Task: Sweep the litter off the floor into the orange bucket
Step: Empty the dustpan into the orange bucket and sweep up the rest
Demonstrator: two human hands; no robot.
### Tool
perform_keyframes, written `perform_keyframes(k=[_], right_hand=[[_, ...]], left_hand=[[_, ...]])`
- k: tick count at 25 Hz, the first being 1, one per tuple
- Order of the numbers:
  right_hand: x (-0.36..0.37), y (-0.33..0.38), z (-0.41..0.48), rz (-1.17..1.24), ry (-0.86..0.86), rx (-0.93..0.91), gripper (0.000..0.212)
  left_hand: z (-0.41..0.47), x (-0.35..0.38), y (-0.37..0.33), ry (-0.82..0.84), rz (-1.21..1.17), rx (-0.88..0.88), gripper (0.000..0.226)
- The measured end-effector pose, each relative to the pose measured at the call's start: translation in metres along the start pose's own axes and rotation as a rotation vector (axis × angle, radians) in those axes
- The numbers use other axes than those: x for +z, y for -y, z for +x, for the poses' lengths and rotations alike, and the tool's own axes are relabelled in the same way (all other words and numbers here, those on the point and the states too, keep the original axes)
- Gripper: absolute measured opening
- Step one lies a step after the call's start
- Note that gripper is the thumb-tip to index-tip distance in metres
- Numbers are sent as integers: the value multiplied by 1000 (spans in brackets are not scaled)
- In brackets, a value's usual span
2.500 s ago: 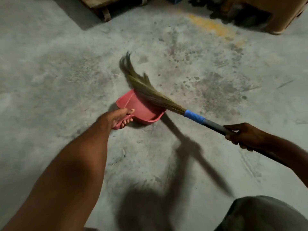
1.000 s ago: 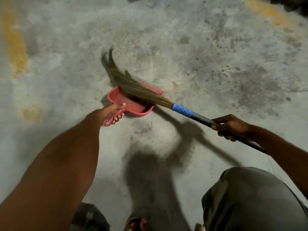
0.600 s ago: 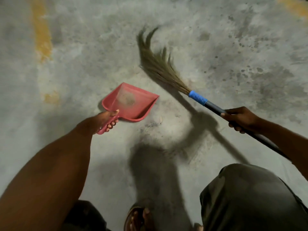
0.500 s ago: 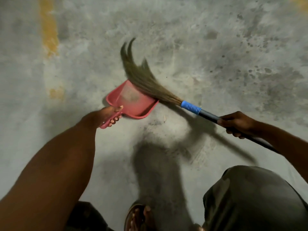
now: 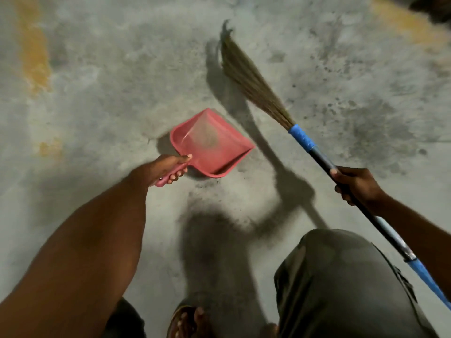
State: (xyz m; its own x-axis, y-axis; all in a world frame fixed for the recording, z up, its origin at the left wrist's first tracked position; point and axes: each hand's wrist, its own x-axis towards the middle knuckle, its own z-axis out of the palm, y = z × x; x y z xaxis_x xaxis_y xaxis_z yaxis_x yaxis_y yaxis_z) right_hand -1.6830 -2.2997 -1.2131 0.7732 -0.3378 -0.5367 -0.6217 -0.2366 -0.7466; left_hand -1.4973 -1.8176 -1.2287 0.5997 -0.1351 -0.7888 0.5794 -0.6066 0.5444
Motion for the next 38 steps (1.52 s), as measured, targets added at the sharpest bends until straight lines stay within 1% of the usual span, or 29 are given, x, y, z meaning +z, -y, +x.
perform_keyframes(k=[2, 4, 6, 8, 10, 11, 13, 16, 18, 19, 20, 22, 25, 27, 29, 30, 31, 33, 35, 37, 38], right_hand=[[-16, -21, -5, -9, -66, 49, 22], [-26, -42, -16, -35, -44, 104, 19], [-24, -52, -29, -45, 54, 167, 15], [-19, -50, -39, -66, 189, 201, 14], [-18, -45, -47, -73, 303, 184, 21], [-18, -43, -51, -50, 332, 165, 22], [-21, -40, -54, 37, 302, 125, 17], [-31, -42, -41, 133, 122, 104, 19], [-32, -46, -29, 106, 54, 131, 22], [-31, -50, -25, 77, 56, 157, 24], [-28, -54, -23, 55, 82, 192, 26], [-17, -61, -24, 46, 191, 248, 29], [2, -65, -32, 9, 347, 216, 41], [9, -59, -36, -10, 450, 175, 37], [10, -50, -33, 26, 541, 204, 30], [10, -45, -29, 51, 555, 233, 28], [9, -38, -25, 73, 551, 251, 29], [9, -20, -13, 91, 488, 229, 27], [12, -3, 1, 71, 366, 168, 24], [15, 7, 15, 19, 243, 131, 29], [18, 8, 20, -28, 212, 125, 30]], left_hand=[[15, 18, -20, 53, 54, -10, 49], [27, 33, -33, 86, 112, -38, 49], [34, 38, -39, 95, 127, -61, 48], [37, 37, -42, 106, 125, -76, 47], [35, 37, -43, 109, 117, -83, 48], [33, 38, -43, 106, 106, -81, 49], [26, 39, -39, 94, 97, -77, 49], [12, 28, -26, 83, 122, -106, 49], [4, 15, -16, 82, 153, -134, 49], [0, 11, -13, 77, 161, -143, 49], [-1, 8, -11, 71, 164, -145, 49], [0, 10, -8, 58, 143, -139, 50], [5, 16, -6, 53, 82, -130, 51], [3, 20, -4, 52, 60, -126, 51], [-4, 23, 2, 35, 11, -109, 51], [-9, 24, 7, 19, -13, -95, 50], [-13, 25, 12, 0, -29, -80, 49], [-22, 24, 24, -29, -50, -61, 49], [-31, 19, 36, -51, -78, -60, 48], [-37, 17, 46, -59, -87, -80, 47], [-39, 18, 50, -64, -89, -90, 47]])
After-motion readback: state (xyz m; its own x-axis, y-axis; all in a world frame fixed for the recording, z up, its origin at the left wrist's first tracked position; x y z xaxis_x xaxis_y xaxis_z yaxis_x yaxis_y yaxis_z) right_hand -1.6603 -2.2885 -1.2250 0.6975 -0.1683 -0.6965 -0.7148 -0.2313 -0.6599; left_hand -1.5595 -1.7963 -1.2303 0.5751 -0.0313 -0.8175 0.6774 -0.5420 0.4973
